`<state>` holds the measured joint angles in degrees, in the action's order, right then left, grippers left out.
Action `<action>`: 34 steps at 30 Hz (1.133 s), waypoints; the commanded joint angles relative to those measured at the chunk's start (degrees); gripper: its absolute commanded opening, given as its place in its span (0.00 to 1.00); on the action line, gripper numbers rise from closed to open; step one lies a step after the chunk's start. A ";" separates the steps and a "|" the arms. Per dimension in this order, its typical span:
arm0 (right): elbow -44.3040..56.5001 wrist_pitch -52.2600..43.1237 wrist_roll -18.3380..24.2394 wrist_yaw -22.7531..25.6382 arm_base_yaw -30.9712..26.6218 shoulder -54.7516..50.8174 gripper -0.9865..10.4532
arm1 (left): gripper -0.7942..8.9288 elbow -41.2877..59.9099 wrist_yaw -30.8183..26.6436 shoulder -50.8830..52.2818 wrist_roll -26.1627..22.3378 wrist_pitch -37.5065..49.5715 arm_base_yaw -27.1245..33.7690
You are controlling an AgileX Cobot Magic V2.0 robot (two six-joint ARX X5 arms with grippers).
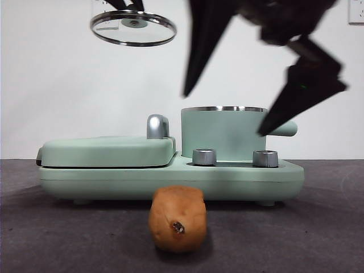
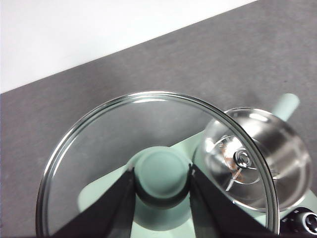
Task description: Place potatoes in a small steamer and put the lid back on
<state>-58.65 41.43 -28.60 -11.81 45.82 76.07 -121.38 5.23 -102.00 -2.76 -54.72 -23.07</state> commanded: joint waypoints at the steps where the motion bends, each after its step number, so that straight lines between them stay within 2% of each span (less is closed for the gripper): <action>1: -5.22 1.95 -0.52 1.20 2.27 6.71 0.55 | 0.13 -1.90 0.24 -0.22 0.35 1.57 1.05; 7: -13.92 7.82 1.25 4.90 4.81 18.12 0.55 | 0.10 -1.90 0.24 -0.22 0.50 1.57 3.39; 14: -17.68 8.92 2.43 5.49 5.09 26.82 0.55 | 0.10 -1.90 0.26 -0.22 0.70 1.57 4.98; 16: -17.68 8.72 3.02 5.44 5.09 28.26 0.50 | 0.10 -1.90 0.26 -0.22 0.74 1.57 5.25; 18: -17.68 8.74 4.26 5.38 5.09 29.51 0.37 | 0.10 -1.90 0.26 -0.22 0.85 1.57 5.40; 21: -17.68 8.48 5.14 5.11 5.09 30.86 0.28 | 0.10 -1.90 0.26 -0.22 0.85 1.57 5.44; 24: -17.66 8.17 5.53 1.77 4.87 31.23 0.25 | 0.10 -1.90 0.26 -0.22 0.87 1.55 5.44; 28: -18.49 8.81 5.66 -0.15 4.81 31.26 0.19 | 0.10 -1.90 0.26 -0.22 0.87 1.53 5.44; 31: -21.51 12.04 6.08 -0.15 3.96 31.26 0.19 | 0.10 -1.90 0.26 -0.24 0.85 1.49 5.44; 34: -26.64 16.13 9.03 0.07 2.54 31.26 0.19 | 0.10 -1.90 0.26 -0.24 0.83 1.31 5.44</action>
<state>-82.70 57.21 -21.93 -11.94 48.53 106.52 -121.38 5.26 -102.00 -2.09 -54.68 -17.47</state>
